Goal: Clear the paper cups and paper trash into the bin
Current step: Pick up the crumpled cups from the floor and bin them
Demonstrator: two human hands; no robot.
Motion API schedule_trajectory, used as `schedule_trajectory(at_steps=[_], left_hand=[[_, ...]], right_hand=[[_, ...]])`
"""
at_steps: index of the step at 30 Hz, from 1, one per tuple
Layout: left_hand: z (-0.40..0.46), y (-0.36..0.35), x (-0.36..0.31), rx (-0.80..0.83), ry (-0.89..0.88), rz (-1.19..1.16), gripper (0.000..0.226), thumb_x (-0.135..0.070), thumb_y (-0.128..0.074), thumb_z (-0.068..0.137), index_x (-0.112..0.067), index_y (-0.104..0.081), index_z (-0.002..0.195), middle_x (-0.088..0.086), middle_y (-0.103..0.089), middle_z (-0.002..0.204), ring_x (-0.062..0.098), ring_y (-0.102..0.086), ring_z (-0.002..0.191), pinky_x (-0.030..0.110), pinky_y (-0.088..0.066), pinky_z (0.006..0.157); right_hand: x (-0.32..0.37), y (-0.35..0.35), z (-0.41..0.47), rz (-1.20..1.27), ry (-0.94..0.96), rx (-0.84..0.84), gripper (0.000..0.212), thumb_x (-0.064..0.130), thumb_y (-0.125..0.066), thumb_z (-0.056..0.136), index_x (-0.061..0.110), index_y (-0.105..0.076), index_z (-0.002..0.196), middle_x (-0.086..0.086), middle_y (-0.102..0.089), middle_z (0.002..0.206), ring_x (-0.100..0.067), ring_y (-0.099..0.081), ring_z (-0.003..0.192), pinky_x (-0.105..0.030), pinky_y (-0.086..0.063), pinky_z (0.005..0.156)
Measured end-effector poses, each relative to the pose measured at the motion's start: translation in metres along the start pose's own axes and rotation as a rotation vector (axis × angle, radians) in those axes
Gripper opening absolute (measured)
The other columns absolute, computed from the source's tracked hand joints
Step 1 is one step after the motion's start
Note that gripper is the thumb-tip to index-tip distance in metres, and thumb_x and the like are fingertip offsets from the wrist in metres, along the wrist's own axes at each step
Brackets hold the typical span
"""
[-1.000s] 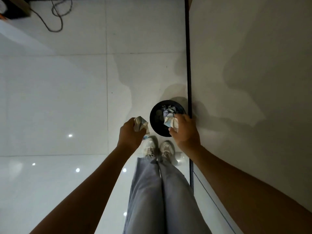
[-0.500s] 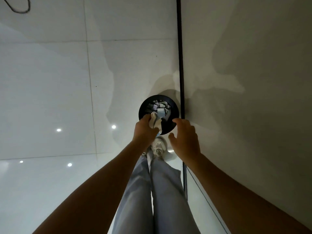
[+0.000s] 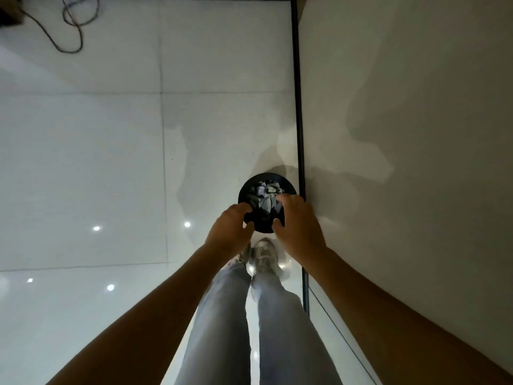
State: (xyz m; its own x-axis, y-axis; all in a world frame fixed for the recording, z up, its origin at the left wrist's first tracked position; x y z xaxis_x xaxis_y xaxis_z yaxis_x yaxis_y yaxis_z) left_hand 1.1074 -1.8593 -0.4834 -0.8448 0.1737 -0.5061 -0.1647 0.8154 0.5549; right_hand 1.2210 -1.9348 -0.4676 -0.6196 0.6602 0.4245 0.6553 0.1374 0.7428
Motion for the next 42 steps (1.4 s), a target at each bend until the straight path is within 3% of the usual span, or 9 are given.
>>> schedule_trajectory(at_steps=[3, 9, 13, 20, 28, 35, 42], left_hand=[[-0.04, 0.04, -0.004, -0.071, -0.055, 0.116, 0.038, -0.024, -0.048, 0.097, -0.019, -0.045, 0.135, 0.002, -0.052, 0.132, 0.018, -0.051, 0.119, 0.024, -0.041, 0.093], [-0.146, 0.102, 0.024, -0.246, 0.091, 0.231, 0.034, -0.022, -0.045, 0.096, -0.015, -0.048, 0.129, 0.003, -0.055, 0.126, 0.019, -0.054, 0.112, 0.029, -0.045, 0.088], [-0.241, 0.125, 0.055, -0.371, 0.233, 0.176, 0.029, -0.022, -0.045, 0.095, -0.011, -0.053, 0.12, 0.006, -0.058, 0.117, 0.022, -0.055, 0.104, 0.031, -0.045, 0.081], [-0.439, 0.123, 0.16, -0.698, 0.569, -0.079, 0.037, -0.026, -0.042, 0.097, -0.012, -0.047, 0.131, 0.006, -0.055, 0.125, 0.025, -0.052, 0.112, 0.035, -0.045, 0.088], [-0.7, 0.0, 0.309, -0.946, 0.98, -0.418, 0.038, -0.031, -0.042, 0.097, -0.015, -0.047, 0.131, 0.005, -0.055, 0.122, 0.023, -0.054, 0.109, 0.034, -0.047, 0.087], [-0.908, -0.139, 0.392, -0.976, 1.275, -0.59, 0.036, -0.029, -0.043, 0.096, -0.013, -0.05, 0.127, 0.006, -0.056, 0.121, 0.024, -0.053, 0.11, 0.035, -0.047, 0.089], [-1.037, -0.232, 0.446, -1.066, 1.471, -0.772, 0.035, -0.031, -0.042, 0.097, -0.013, -0.049, 0.127, 0.005, -0.056, 0.119, 0.022, -0.054, 0.109, 0.033, -0.046, 0.085]], right_hand=[[0.045, 0.008, -0.015, -0.082, 0.081, 0.039, 0.055, 0.024, -0.057, 0.093, 0.015, -0.038, 0.143, -0.01, -0.041, 0.146, -0.029, -0.038, 0.134, -0.041, -0.041, 0.106], [0.152, 0.018, -0.076, -0.34, 0.348, 0.171, 0.052, 0.031, -0.051, 0.096, 0.021, -0.033, 0.143, -0.004, -0.038, 0.147, -0.026, -0.038, 0.132, -0.036, -0.039, 0.106], [0.227, 0.015, -0.134, -0.46, 0.546, 0.241, 0.049, 0.034, -0.05, 0.095, 0.022, -0.036, 0.141, -0.004, -0.044, 0.14, -0.027, -0.044, 0.123, -0.036, -0.043, 0.096], [0.351, -0.059, -0.275, -0.714, 0.958, 0.367, 0.044, 0.034, -0.049, 0.095, 0.02, -0.04, 0.136, -0.006, -0.047, 0.133, -0.029, -0.044, 0.119, -0.04, -0.043, 0.095], [0.433, -0.231, -0.529, -0.953, 1.443, 0.496, 0.046, 0.034, -0.046, 0.095, 0.02, -0.038, 0.138, -0.006, -0.047, 0.133, -0.029, -0.044, 0.119, -0.039, -0.041, 0.096], [0.441, -0.374, -0.766, -1.006, 1.709, 0.656, 0.049, 0.036, -0.047, 0.094, 0.021, -0.037, 0.139, -0.005, -0.047, 0.133, -0.028, -0.044, 0.119, -0.039, -0.042, 0.096], [0.432, -0.477, -0.928, -1.081, 1.925, 0.795, 0.048, 0.037, -0.048, 0.094, 0.022, -0.037, 0.139, -0.004, -0.048, 0.133, -0.027, -0.045, 0.118, -0.038, -0.041, 0.094]])
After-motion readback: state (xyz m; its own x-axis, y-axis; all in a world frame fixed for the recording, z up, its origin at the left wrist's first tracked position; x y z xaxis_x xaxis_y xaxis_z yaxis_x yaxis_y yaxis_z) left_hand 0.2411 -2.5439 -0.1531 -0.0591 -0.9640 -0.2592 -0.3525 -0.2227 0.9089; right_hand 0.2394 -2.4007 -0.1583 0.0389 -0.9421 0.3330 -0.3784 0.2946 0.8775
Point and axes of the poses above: each hand's wrist, its own z-axis towards the middle knuckle, its own y-axis out of the back of the hand, x = y × z, the point moved 9 cm from there along z, towards the middle knuckle
